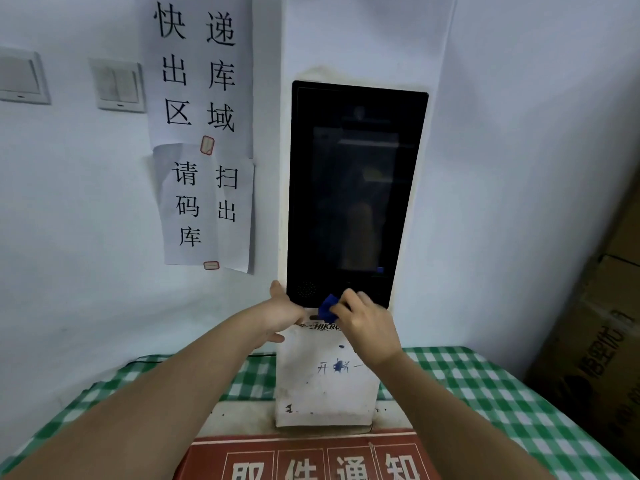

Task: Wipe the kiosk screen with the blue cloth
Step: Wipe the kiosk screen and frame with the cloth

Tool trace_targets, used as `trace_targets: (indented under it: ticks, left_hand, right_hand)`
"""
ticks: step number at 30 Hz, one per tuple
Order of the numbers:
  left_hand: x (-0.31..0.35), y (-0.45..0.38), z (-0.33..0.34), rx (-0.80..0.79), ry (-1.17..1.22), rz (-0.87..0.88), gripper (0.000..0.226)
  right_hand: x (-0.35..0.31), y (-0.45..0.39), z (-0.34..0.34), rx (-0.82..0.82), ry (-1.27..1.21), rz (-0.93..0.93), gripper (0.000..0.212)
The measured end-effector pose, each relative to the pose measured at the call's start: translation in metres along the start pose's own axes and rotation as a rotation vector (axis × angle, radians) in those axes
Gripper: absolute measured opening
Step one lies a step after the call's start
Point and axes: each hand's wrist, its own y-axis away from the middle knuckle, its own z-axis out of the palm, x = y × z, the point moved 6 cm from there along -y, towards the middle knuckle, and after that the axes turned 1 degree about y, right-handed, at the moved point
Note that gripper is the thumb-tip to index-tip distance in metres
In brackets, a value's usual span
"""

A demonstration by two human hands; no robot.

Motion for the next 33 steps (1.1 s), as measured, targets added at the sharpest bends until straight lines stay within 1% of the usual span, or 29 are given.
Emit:
trace_targets:
  ticks: [2,4,6,8,11,14,16,17,19,22,24,25,27,31,32,33]
  left_hand:
    - [0.0,0.0,0.0,0.006,0.001,-0.005,0.092]
    - [0.001,-0.001,-0.001,0.005,0.007,-0.006,0.092]
    - [0.002,-0.003,-0.001,0.003,0.015,-0.001,0.089]
    - [0.002,-0.005,0.0,0.014,0.017,0.004,0.085]
    - [0.0,-0.006,0.004,0.017,0.016,-0.004,0.089]
    - [-0.002,-0.009,0.003,0.012,0.013,-0.006,0.093]
    - [-0.003,-0.009,0.001,0.015,0.011,-0.005,0.093]
    - [-0.003,-0.009,0.001,0.017,0.008,-0.005,0.092]
    - [-0.003,-0.008,0.001,0.021,0.01,-0.003,0.091]
    - [-0.002,-0.009,0.001,0.021,0.015,0.0,0.089]
    - [-0.002,-0.009,0.002,0.016,0.024,-0.001,0.088]
    - [-0.003,-0.01,0.002,0.017,0.025,-0.002,0.089]
    - [-0.003,-0.011,0.002,0.022,0.02,-0.003,0.091]
    - [-0.005,-0.012,0.002,0.015,0.015,-0.001,0.09]
    - [-0.006,-0.012,0.002,0.014,0.014,-0.002,0.091]
    - [-0.006,-0.012,0.002,0.015,0.015,-0.004,0.091]
  right_hand:
    - [0.001,-0.002,-0.006,0.002,-0.005,-0.05,0.03]
    - [0.006,-0.016,-0.026,0.095,-0.031,-0.05,0.02]
    - [0.017,-0.032,-0.047,0.201,-0.056,0.051,0.013]
    - [0.026,-0.04,-0.054,0.247,-0.05,0.147,0.01]
    - [0.024,-0.023,-0.034,0.209,-0.004,0.115,0.016]
    - [0.016,0.001,-0.009,0.073,-0.006,0.077,0.029]
    - [0.013,0.007,-0.005,0.013,-0.004,0.053,0.03]
    - [0.013,0.005,-0.008,0.014,0.0,0.035,0.029]
    - [0.015,-0.005,-0.023,0.075,-0.009,0.018,0.025]
    - [0.029,-0.025,-0.048,0.204,-0.051,0.122,0.016]
    - [0.035,-0.029,-0.05,0.245,-0.06,0.2,0.015]
    - [0.035,-0.026,-0.046,0.244,-0.057,0.211,0.015]
    - [0.031,-0.012,-0.03,0.198,-0.045,0.187,0.017]
    - [0.02,0.017,-0.002,-0.005,-0.001,0.058,0.033]
    - [0.02,0.017,-0.004,-0.018,0.002,0.03,0.033]
    - [0.022,0.013,-0.01,0.005,-0.006,0.027,0.029]
